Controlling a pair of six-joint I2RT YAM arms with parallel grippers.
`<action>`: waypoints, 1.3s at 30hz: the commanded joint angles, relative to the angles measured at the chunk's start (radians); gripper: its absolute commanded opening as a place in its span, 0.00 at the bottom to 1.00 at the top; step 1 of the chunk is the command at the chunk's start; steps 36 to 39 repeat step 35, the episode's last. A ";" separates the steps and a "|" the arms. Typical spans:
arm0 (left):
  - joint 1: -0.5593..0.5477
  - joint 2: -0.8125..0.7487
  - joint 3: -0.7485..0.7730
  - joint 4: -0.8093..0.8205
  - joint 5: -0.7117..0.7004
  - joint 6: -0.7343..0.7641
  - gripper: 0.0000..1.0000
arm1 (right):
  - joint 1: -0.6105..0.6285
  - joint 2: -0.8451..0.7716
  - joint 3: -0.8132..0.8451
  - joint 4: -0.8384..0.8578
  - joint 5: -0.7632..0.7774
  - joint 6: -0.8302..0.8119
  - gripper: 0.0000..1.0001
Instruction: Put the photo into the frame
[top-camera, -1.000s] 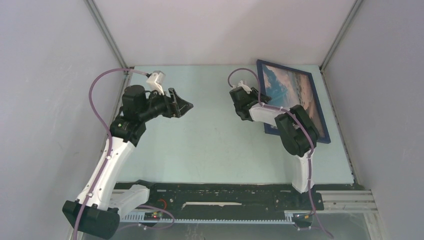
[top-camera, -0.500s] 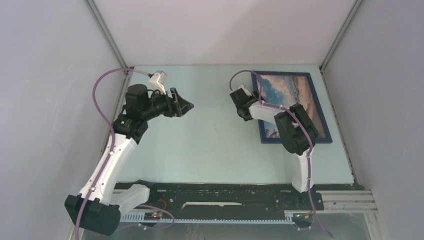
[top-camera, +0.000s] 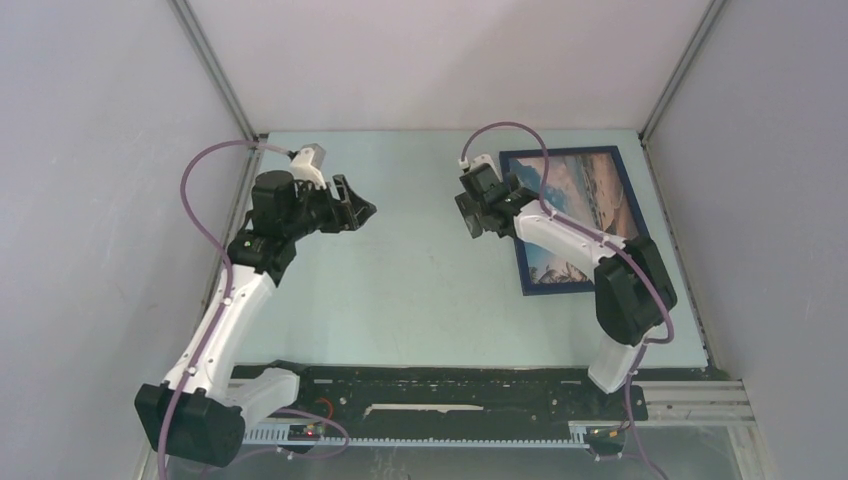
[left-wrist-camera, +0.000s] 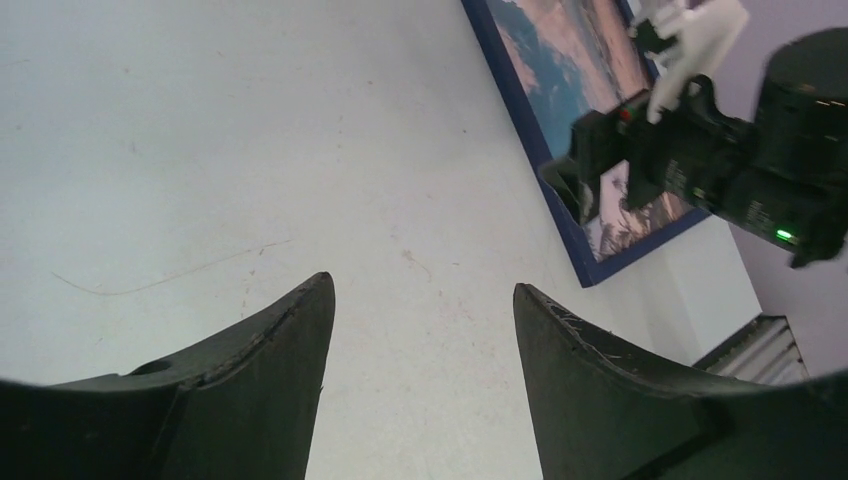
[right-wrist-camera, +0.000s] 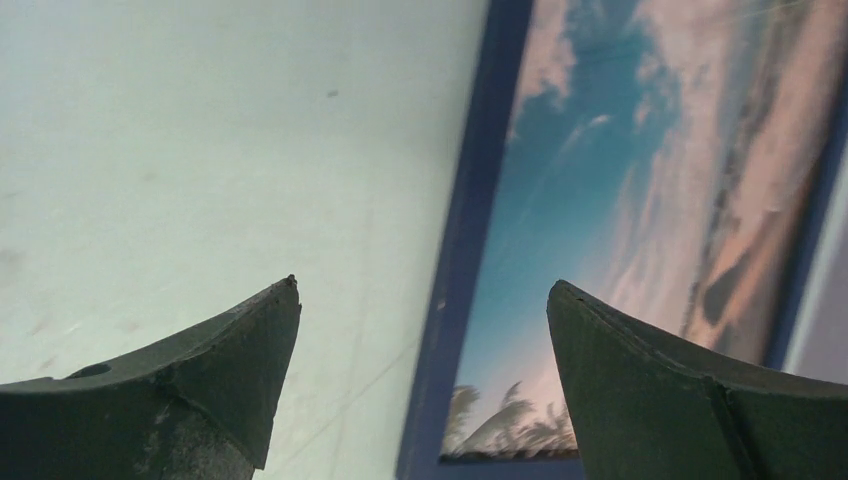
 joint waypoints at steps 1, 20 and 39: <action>0.008 -0.028 -0.044 0.076 -0.050 0.040 0.73 | 0.015 -0.189 0.022 -0.088 -0.159 0.166 1.00; -0.179 -0.331 0.161 0.096 -0.182 0.000 0.88 | 0.013 -1.167 0.001 -0.403 -0.279 0.297 1.00; -0.179 -0.450 0.379 -0.013 -0.207 -0.069 0.90 | 0.008 -1.303 0.137 -0.438 -0.270 0.330 1.00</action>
